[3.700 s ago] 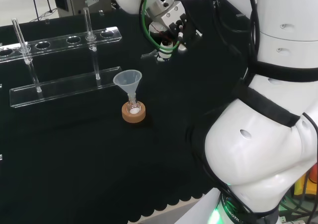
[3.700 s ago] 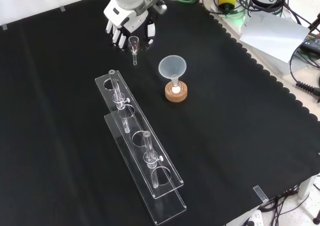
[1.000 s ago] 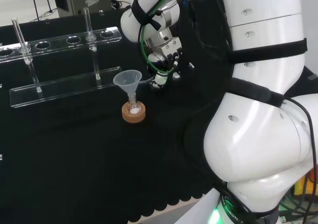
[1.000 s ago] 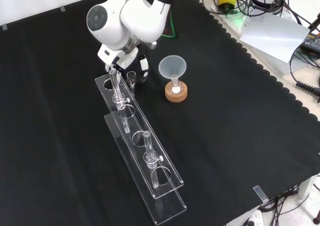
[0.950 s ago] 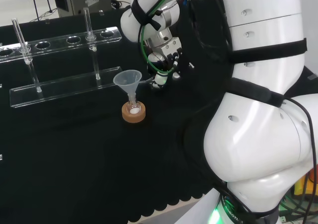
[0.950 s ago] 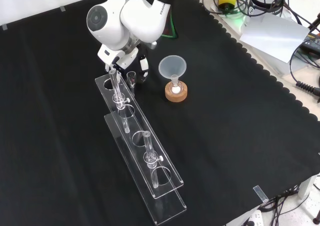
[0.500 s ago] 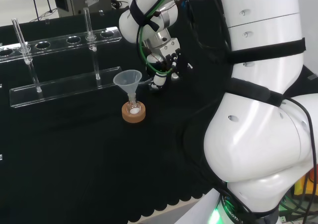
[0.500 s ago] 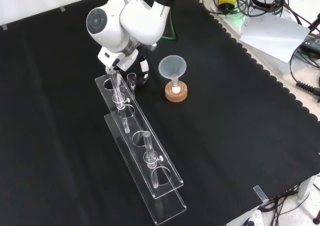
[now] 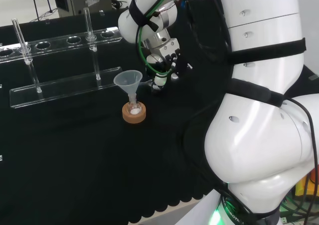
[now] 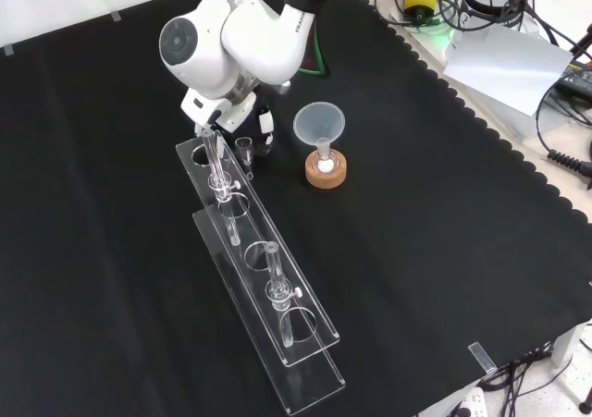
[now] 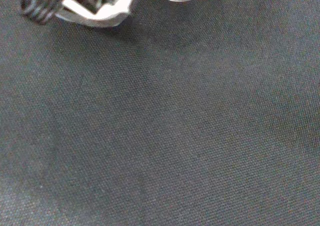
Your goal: Put the weighing funnel back on the table.
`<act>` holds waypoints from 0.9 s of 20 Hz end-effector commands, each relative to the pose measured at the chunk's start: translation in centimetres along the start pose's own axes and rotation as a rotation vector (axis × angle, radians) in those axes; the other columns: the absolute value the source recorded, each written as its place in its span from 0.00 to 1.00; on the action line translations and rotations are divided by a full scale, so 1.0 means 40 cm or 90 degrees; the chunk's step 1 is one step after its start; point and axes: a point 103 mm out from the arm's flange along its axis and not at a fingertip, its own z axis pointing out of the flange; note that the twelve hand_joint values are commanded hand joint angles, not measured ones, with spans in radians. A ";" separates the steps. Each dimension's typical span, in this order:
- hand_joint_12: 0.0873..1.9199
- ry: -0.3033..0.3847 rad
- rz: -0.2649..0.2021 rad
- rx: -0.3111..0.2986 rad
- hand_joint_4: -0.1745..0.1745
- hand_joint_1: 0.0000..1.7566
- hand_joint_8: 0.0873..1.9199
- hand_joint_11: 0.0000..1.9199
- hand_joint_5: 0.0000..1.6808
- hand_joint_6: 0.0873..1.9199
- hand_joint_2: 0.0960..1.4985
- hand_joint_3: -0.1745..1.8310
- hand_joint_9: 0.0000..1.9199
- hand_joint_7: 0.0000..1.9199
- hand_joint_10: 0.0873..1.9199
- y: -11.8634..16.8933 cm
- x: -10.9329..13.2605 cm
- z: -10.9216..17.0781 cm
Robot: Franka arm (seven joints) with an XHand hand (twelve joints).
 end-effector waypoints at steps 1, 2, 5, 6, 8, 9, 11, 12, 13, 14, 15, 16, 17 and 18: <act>0.63 -0.001 -0.006 0.037 0.59 0.50 0.32 0.28 0.45 0.42 0.43 0.37 0.44 0.23 0.19 -0.002 -0.003 0.008; 0.64 0.000 -0.006 0.040 0.54 0.49 0.32 0.26 0.41 0.41 0.42 0.38 0.41 0.21 0.22 -0.004 -0.005 0.007; 0.65 -0.001 -0.005 0.037 0.46 0.47 0.33 0.23 0.30 0.35 0.40 0.39 0.37 0.17 0.25 -0.014 -0.010 -0.003; 0.66 0.000 -0.005 0.033 0.44 0.47 0.33 0.23 0.28 0.33 0.39 0.39 0.36 0.16 0.26 -0.019 -0.013 -0.010; 0.66 0.002 -0.003 0.024 0.41 0.46 0.33 0.22 0.25 0.27 0.39 0.39 0.34 0.15 0.28 -0.033 -0.020 -0.027; 0.66 0.005 -0.001 0.019 0.40 0.45 0.33 0.22 0.24 0.25 0.39 0.39 0.34 0.15 0.28 -0.042 -0.025 -0.037; 0.66 0.005 0.002 0.010 0.39 0.45 0.33 0.22 0.23 0.21 0.38 0.38 0.33 0.14 0.28 -0.061 -0.032 -0.055; 0.66 0.004 0.005 0.006 0.39 0.44 0.33 0.21 0.23 0.20 0.38 0.38 0.33 0.14 0.29 -0.073 -0.036 -0.065; 0.66 0.004 0.008 0.003 0.39 0.44 0.33 0.21 0.23 0.18 0.38 0.38 0.33 0.14 0.29 -0.085 -0.040 -0.074; 0.66 0.004 0.011 0.000 0.39 0.44 0.33 0.21 0.24 0.17 0.38 0.38 0.33 0.14 0.29 -0.097 -0.042 -0.082; 0.66 0.004 0.015 -0.005 0.39 0.43 0.33 0.21 0.23 0.16 0.38 0.37 0.33 0.14 0.29 -0.111 -0.045 -0.091; 0.66 0.003 0.018 -0.009 0.39 0.43 0.33 0.21 0.23 0.16 0.38 0.37 0.33 0.14 0.29 -0.124 -0.047 -0.099; 0.66 0.002 0.022 -0.014 0.39 0.43 0.33 0.21 0.23 0.15 0.38 0.37 0.33 0.14 0.29 -0.140 -0.050 -0.108; 0.66 0.003 0.026 -0.021 0.39 0.43 0.33 0.21 0.24 0.14 0.38 0.37 0.33 0.14 0.29 -0.156 -0.053 -0.118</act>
